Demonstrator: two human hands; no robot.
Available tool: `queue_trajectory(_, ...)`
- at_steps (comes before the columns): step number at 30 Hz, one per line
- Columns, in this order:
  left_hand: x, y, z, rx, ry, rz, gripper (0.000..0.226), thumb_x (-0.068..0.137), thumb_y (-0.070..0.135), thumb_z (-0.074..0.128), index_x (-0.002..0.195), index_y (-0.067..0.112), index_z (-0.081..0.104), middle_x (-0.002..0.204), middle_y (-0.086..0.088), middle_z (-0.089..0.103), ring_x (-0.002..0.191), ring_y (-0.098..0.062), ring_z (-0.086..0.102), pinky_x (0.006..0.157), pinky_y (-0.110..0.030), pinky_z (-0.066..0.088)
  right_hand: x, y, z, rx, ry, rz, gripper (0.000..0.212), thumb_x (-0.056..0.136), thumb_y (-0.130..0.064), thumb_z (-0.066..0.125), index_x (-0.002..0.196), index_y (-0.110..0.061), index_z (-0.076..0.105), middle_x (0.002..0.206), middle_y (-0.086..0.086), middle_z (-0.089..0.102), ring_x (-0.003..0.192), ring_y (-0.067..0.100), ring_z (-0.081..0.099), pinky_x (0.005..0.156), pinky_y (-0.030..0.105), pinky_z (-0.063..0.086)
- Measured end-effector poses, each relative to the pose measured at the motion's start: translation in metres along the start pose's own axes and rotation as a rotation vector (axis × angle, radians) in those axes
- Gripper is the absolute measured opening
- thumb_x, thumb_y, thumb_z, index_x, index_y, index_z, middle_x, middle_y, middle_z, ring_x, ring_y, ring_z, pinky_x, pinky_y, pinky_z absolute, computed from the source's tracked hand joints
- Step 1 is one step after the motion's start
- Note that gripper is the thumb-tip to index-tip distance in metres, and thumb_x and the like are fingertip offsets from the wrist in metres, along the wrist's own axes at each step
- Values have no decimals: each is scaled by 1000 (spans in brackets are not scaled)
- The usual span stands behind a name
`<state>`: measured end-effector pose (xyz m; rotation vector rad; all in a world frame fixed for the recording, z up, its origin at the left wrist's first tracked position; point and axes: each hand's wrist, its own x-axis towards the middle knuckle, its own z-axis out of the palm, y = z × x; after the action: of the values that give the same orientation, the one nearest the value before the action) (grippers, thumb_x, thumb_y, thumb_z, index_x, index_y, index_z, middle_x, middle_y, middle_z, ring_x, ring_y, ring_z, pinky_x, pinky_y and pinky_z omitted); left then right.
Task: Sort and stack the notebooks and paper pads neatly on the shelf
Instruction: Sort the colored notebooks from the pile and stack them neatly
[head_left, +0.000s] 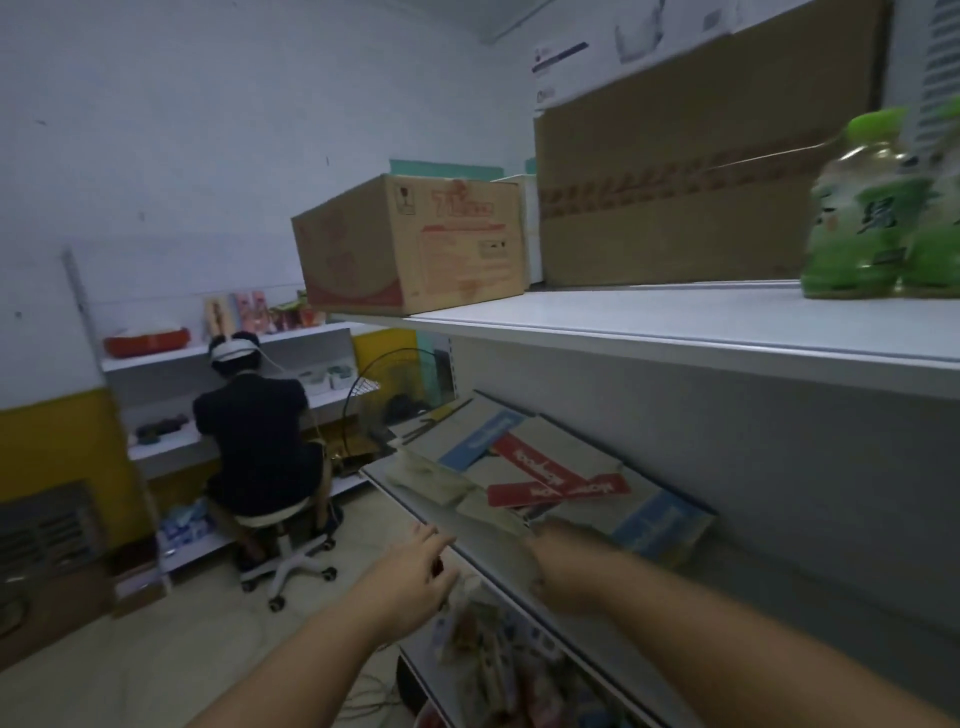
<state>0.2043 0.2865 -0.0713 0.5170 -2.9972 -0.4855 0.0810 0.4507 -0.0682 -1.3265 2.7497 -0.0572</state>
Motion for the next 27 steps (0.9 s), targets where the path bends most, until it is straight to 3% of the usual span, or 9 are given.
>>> queue_trajectory(3, 28, -31, -10, -53, 47, -69, 47, 96, 42, 40, 142, 31, 36, 151, 8, 31, 138, -11, 29, 111, -28, 27, 50, -3, -5, 93, 52, -19, 44, 91, -34, 50, 131, -16, 44, 134, 11, 47, 119, 29, 50, 94, 33, 43)
queue_trajectory(6, 53, -55, -13, -34, -5, -70, 43, 95, 38, 43, 138, 31, 41, 150, 7, 32, 138, -11, 31, 109, -26, 28, 82, -8, 3, 43, 113, -58, 40, 92, -28, 47, 130, -13, 46, 134, 11, 46, 121, 29, 48, 95, 35, 43)
queue_trajectory(13, 147, -106, -25, -510, 126, -69, 46, 94, 27, 51, 139, 27, 42, 136, 3, 49, 118, -10, 49, 88, -19, 42, 178, -26, 9, 18, 349, -87, 24, 90, -21, 44, 106, -11, 60, 105, 10, 57, 87, 24, 53, 58, 28, 30)
queue_trajectory(14, 160, -114, -25, -577, 132, -60, 44, 94, 23, 52, 137, 24, 44, 130, 2, 52, 118, -11, 50, 90, -21, 42, 194, -31, 7, 49, 370, -51, 24, 92, -21, 44, 109, -11, 57, 110, 7, 55, 95, 24, 52, 64, 28, 35)
queue_trajectory(16, 183, -129, -27, -692, 118, -40, 35, 94, 16, 53, 129, 17, 52, 116, 1, 58, 109, -11, 55, 87, -20, 43, 222, -41, 5, 143, 323, 57, 42, 94, -25, 44, 134, -12, 41, 141, 4, 38, 129, 24, 37, 99, 33, 37)
queue_trajectory(17, 192, -139, -29, -750, 86, -34, 31, 93, 14, 52, 125, 14, 56, 111, 0, 61, 102, -12, 57, 83, -19, 45, 235, -45, 6, 176, 281, 117, 55, 95, -28, 44, 145, -16, 27, 154, 3, 21, 141, 23, 21, 112, 35, 26)
queue_trajectory(19, 205, -157, -36, -892, -24, -63, 27, 94, 13, 52, 119, 12, 60, 106, -4, 66, 92, -14, 63, 77, -21, 48, 256, -53, 9, 157, 229, 209, 64, 95, -35, 45, 150, -20, 16, 158, 2, 10, 145, 22, 10, 117, 38, 17)
queue_trajectory(24, 229, -199, -43, -1363, -535, -284, 38, 98, 36, 43, 120, 8, 54, 105, -20, 70, 89, -31, 70, 79, -37, 54, 261, -68, 11, 254, 418, 308, 36, 95, -28, 48, 124, -10, 58, 133, 5, 54, 124, 20, 47, 102, 28, 38)
queue_trajectory(27, 242, -210, -35, -1585, -835, -286, 60, 93, 53, 32, 122, 6, 54, 111, -27, 66, 83, -37, 71, 67, -40, 57, 247, -71, 13, 304, 562, 301, 35, 98, -24, 44, 132, -21, 55, 141, -4, 49, 131, 14, 42, 100, 12, 24)
